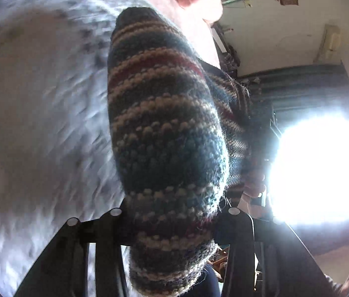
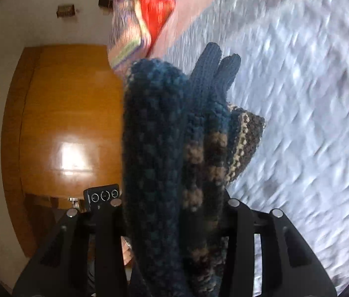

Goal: Fold small clothes

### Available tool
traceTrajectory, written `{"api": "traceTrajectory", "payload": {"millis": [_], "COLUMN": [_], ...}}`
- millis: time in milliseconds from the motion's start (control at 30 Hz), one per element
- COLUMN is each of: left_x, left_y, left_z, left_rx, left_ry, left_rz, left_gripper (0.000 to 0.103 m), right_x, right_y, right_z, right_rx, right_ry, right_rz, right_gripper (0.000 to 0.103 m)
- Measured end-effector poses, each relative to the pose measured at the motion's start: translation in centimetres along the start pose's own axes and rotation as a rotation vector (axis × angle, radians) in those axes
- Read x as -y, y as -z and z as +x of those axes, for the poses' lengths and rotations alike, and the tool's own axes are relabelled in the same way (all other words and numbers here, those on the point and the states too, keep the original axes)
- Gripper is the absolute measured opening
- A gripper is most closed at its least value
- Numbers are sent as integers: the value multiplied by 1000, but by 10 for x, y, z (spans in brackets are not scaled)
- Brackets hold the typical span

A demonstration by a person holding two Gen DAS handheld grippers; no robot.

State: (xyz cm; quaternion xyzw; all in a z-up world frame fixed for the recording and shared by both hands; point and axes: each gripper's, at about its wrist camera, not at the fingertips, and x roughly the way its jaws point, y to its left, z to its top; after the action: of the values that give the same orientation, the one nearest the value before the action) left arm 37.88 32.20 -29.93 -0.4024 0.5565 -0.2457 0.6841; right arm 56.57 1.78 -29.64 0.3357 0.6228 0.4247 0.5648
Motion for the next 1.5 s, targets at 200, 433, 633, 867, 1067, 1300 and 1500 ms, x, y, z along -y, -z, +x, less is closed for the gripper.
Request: {"api": "traceTrajectory", "payload": {"millis": [200, 433, 633, 867, 1067, 1300, 1500], "left_x": [-57, -72, -20, 0, -60, -6, -12], "left_y": [62, 76, 97, 109, 116, 86, 7], "left_z": [-28, -24, -104, -42, -8, -49, -58], "left_rx": [-13, -49, 175, 52, -50, -8, 102], "left_ry": [-33, -175, -278, -21, -91, -14, -90], "left_rz": [-87, -89, 46, 83, -48, 89, 113], "left_gripper": [43, 60, 66, 64, 45, 55, 56], "right_x": [11, 29, -11, -21, 5, -22, -21], "right_y": [44, 51, 70, 87, 87, 91, 70], "right_z": [73, 78, 12, 37, 39, 5, 50], "right_rx": [-114, -83, 60, 67, 126, 229, 78], "right_ry": [24, 99, 165, 267, 370, 290, 350], "right_rz": [33, 110, -23, -81, -91, -157, -178], "right_gripper": [40, 75, 59, 13, 12, 19, 19]}}
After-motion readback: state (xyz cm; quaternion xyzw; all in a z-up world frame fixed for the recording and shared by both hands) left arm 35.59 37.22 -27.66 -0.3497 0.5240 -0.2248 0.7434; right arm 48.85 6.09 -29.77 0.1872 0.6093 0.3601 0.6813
